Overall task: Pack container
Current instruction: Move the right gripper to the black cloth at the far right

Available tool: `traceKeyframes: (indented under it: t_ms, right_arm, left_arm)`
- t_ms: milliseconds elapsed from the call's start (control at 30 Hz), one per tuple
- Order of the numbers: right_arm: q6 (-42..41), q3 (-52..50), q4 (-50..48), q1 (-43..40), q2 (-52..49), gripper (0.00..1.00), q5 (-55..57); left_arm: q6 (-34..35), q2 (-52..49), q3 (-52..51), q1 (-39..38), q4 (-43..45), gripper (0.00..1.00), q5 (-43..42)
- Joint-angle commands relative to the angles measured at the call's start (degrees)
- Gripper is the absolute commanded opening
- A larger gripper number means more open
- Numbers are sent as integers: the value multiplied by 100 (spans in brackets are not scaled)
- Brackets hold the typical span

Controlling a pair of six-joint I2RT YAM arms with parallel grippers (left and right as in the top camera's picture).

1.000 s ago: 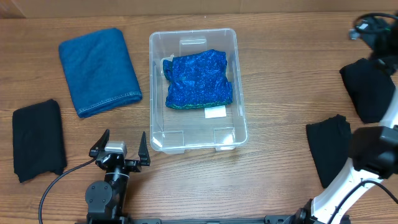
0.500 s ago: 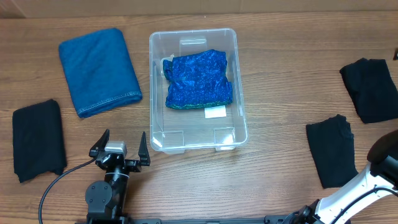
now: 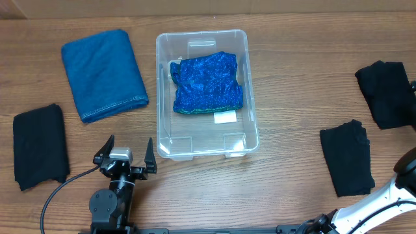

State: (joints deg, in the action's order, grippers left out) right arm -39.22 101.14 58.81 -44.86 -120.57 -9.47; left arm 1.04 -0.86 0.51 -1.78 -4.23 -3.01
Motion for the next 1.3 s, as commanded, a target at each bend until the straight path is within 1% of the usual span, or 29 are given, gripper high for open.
traceKeyframes:
  t_ms: [0,100,167,200,333,533,800,1000,1067,1100,1133,1233,1267]
  right_arm:
    - [122,-365,-264,33,76,100,-273]
    - [107,-444,-389,33,76,100,-297]
    - [-177,-444,-289,22,76,100,-94]
    - [-192,-444,-297,22,76,100,-68]
    - [-192,-446,-289,22,24,100,109]
    - [-83,-444,-348,28,-374,100,72]
    - [26,-444,-664,33,-765,100,-164]
    - [24,-444,-940,212,-1034,99,-157]
    - [24,-444,-970,278,-1145,95,-153]
    - [24,-444,-975,297,-1193,86,-151]
    - [31,-444,-966,304,-1207,84,-149]
    - [24,-444,-951,302,-1207,63,-136]
    - [26,-444,-931,302,-1207,57,-136]
  left_arm:
    - [-107,50,-24,-11,4,100,2]
    - [-107,50,-24,-11,4,100,2]
    - [-107,50,-24,-11,4,100,2]
    - [-107,50,-24,-11,4,100,2]
    - [-107,50,-24,-11,4,100,2]
    - [-107,50,-24,-11,4,100,2]
    - [-107,50,-24,-11,4,100,2]
    - [-107,50,-24,-11,4,100,2]
    - [-107,50,-24,-11,4,100,2]
    - [-107,50,-24,-11,4,100,2]
    - [-107,50,-24,-11,4,100,2]
    - [-107,50,-24,-11,4,100,2]
    - [-107,50,-24,-11,4,100,2]
